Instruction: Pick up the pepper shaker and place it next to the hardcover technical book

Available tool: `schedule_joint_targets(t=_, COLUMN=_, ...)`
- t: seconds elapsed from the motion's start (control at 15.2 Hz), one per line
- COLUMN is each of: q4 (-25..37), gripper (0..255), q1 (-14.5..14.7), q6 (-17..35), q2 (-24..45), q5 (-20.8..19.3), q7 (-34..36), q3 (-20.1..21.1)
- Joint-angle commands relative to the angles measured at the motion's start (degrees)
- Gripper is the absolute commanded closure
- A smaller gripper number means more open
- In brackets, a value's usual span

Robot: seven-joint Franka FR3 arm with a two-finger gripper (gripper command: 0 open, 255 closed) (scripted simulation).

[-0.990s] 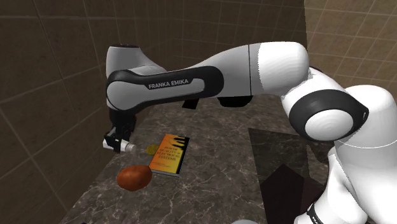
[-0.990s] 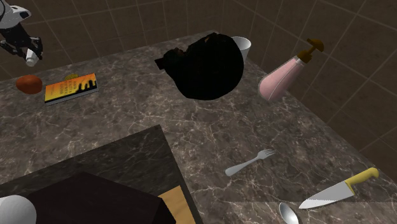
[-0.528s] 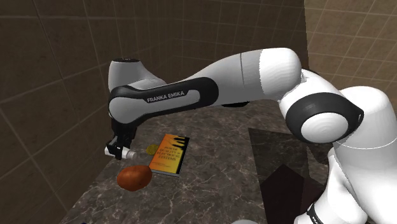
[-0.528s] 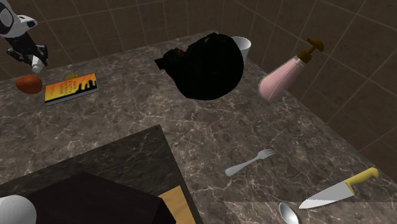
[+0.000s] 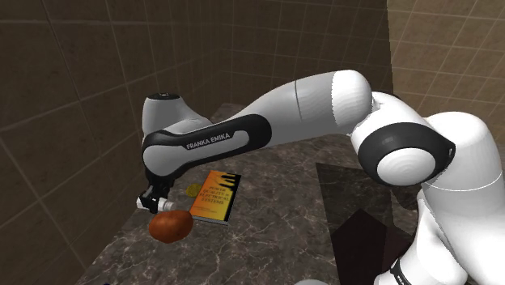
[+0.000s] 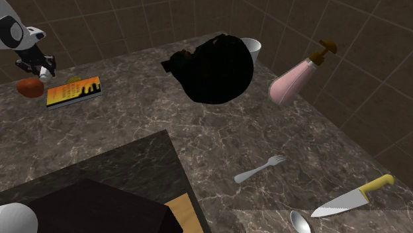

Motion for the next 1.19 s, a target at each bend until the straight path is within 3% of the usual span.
schedule_joint_targets(t=0.0, q4=-0.26, gripper=255, q1=0.00, q6=0.57, q2=0.33, q5=0.08, q7=-0.09, q3=0.05)
schedule_joint_targets(t=0.46, q4=-0.26, gripper=255, q1=0.00, q6=0.57, q2=0.33, q5=0.08, q7=-0.09, q3=0.05)
schedule_joint_targets(t=0.53, q4=-0.25, gripper=0, q1=0.00, q6=0.57, q2=0.33, q5=0.08, q7=-0.09, q3=0.05)
schedule_joint_targets(t=0.86, q4=-0.25, gripper=0, q1=0.00, q6=0.57, q2=0.33, q5=0.08, q7=-0.09, q3=0.05)
schedule_joint_targets(t=1.12, q4=0.49, gripper=0, q1=-0.11, q6=-4.15, q2=-3.64, q5=-0.53, q7=0.25, q3=-0.42)
